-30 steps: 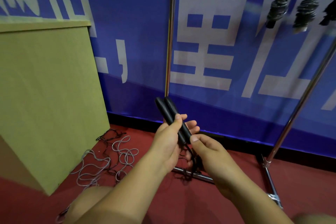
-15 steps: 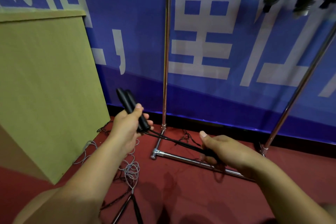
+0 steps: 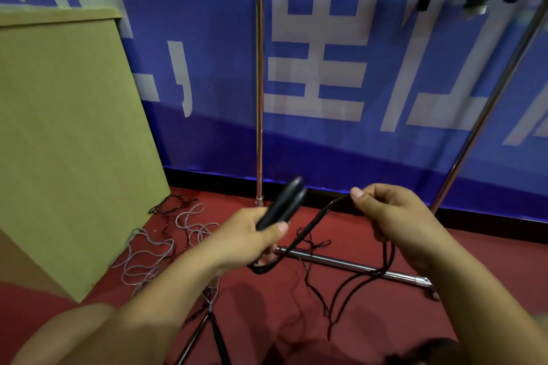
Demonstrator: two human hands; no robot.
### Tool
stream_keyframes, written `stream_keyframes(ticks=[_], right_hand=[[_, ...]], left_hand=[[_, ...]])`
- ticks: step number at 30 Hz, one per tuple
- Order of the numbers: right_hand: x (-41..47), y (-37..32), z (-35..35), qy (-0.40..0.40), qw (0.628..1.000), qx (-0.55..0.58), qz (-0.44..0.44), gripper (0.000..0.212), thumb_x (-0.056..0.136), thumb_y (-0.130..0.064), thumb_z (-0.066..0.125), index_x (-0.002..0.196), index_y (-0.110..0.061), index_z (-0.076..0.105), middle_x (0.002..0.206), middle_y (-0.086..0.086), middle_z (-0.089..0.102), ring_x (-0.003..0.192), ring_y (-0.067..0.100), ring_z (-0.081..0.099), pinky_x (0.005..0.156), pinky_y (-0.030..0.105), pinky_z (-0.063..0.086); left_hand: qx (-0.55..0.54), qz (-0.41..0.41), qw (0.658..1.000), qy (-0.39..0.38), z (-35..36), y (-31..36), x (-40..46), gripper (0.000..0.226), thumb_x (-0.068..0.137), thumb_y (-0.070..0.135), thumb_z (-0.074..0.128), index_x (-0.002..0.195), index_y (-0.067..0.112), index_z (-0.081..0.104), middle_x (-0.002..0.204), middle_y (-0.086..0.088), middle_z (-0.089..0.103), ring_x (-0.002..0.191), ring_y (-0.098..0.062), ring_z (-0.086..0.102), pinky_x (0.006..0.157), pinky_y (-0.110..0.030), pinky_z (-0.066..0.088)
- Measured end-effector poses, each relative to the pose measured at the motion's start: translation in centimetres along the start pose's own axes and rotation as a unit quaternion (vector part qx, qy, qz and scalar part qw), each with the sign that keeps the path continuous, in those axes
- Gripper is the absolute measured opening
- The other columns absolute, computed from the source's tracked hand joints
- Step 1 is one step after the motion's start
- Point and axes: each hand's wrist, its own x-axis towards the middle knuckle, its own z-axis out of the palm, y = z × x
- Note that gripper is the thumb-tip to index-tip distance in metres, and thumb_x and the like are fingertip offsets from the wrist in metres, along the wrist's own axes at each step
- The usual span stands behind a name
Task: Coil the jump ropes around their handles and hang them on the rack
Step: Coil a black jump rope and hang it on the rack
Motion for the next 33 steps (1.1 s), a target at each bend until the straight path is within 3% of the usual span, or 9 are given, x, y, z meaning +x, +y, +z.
stream_keyframes(ticks=[3,5,8,12,14,16,20,26,33], right_hand=[[0.1,0.1,0.5,0.025,1.0,0.004,-0.009,0.036,0.093,-0.035,0.065,0.074,-0.006,0.059,0.058,0.001,0.039,0.059,0.02,0.033,0.056,0.035,0.031],[0.1,0.1,0.7,0.049,0.999,0.008,-0.014,0.039,0.094,-0.035,0.064,0.08,0.0,0.059,0.058,0.002,0.039,0.059,0.019,0.035,0.055,0.033,0.032],[0.1,0.2,0.9,0.076,0.997,-0.012,-0.021,0.037,0.094,-0.038,0.063,0.078,-0.004,0.061,0.06,0.004,0.041,0.058,0.017,0.038,0.056,0.03,0.036],[0.1,0.4,1.3,0.094,0.995,-0.034,-0.026,0.035,0.093,-0.039,0.063,0.077,-0.009,0.064,0.059,0.0,0.044,0.055,0.013,0.039,0.06,0.032,0.038],[0.1,0.5,1.5,0.098,0.994,-0.04,-0.03,0.032,0.093,-0.04,0.064,0.077,-0.011,0.066,0.058,-0.006,0.047,0.054,0.008,0.041,0.061,0.032,0.04],[-0.1,0.4,1.5,0.096,0.994,-0.043,-0.039,0.032,0.092,-0.041,0.064,0.076,-0.013,0.066,0.058,-0.006,0.049,0.055,0.008,0.043,0.062,0.033,0.042],[-0.8,0.1,1.5,0.084,0.992,-0.061,-0.075,0.027,0.092,-0.038,0.065,0.076,-0.017,0.068,0.059,-0.007,0.052,0.054,0.006,0.045,0.06,0.031,0.042],[-0.6,0.8,2.5,0.062,0.99,-0.103,-0.069,0.019,0.088,-0.038,0.071,0.078,-0.021,0.071,0.064,-0.008,0.061,0.06,0.005,0.053,0.062,0.028,0.045],[0.0,0.5,2.3,-0.009,0.992,0.114,0.048,0.003,0.087,-0.012,0.072,0.086,-0.011,0.069,0.067,0.004,0.056,0.053,0.009,0.05,0.059,0.027,0.041]], left_hand=[[-0.023,-0.026,0.994,-0.099,1.1,0.3,-0.6,0.014,0.103,0.019,0.053,0.116,0.013,0.056,0.088,-0.012,0.056,0.073,-0.027,0.072,0.051,-0.032,0.056],[-0.041,-0.028,0.992,-0.118,1.4,0.7,-1.0,0.011,0.103,0.021,0.052,0.113,0.017,0.057,0.089,-0.008,0.058,0.069,-0.025,0.07,0.046,-0.028,0.052],[-0.082,-0.028,0.989,-0.12,1.6,0.7,-1.3,0.013,0.102,0.026,0.053,0.107,0.015,0.056,0.084,-0.007,0.061,0.06,-0.02,0.065,0.041,-0.024,0.046],[-0.121,-0.049,0.986,-0.104,1.8,0.5,-1.6,0.045,0.086,0.054,0.059,0.105,0.013,0.056,0.075,-0.005,0.059,0.052,-0.015,0.058,0.038,-0.02,0.039],[-0.129,-0.053,0.985,-0.102,2.0,0.5,-1.7,0.071,0.074,0.064,0.061,0.114,0.005,0.056,0.072,-0.005,0.055,0.049,-0.014,0.055,0.036,-0.019,0.037],[-0.116,-0.055,0.985,-0.117,2.0,0.4,-1.9,0.081,0.07,0.065,0.065,0.123,0.006,0.057,0.071,-0.005,0.053,0.048,-0.013,0.054,0.036,-0.018,0.036],[-0.062,-0.066,0.973,-0.213,2.1,0.8,-2.6,0.082,0.073,0.057,0.075,0.129,0.001,0.054,0.062,0.002,0.054,0.048,-0.012,0.055,0.036,-0.019,0.039],[-0.033,-0.055,0.948,-0.311,2.0,1.7,-3.0,0.05,0.08,0.04,0.067,0.119,0.01,0.064,0.058,0.006,0.051,0.048,-0.009,0.057,0.042,-0.02,0.046],[-0.084,-0.046,0.931,-0.351,2.0,1.7,-2.7,0.042,0.08,0.033,0.067,0.115,0.011,0.058,0.078,-0.001,0.062,0.069,-0.022,0.071,0.054,-0.029,0.059]])
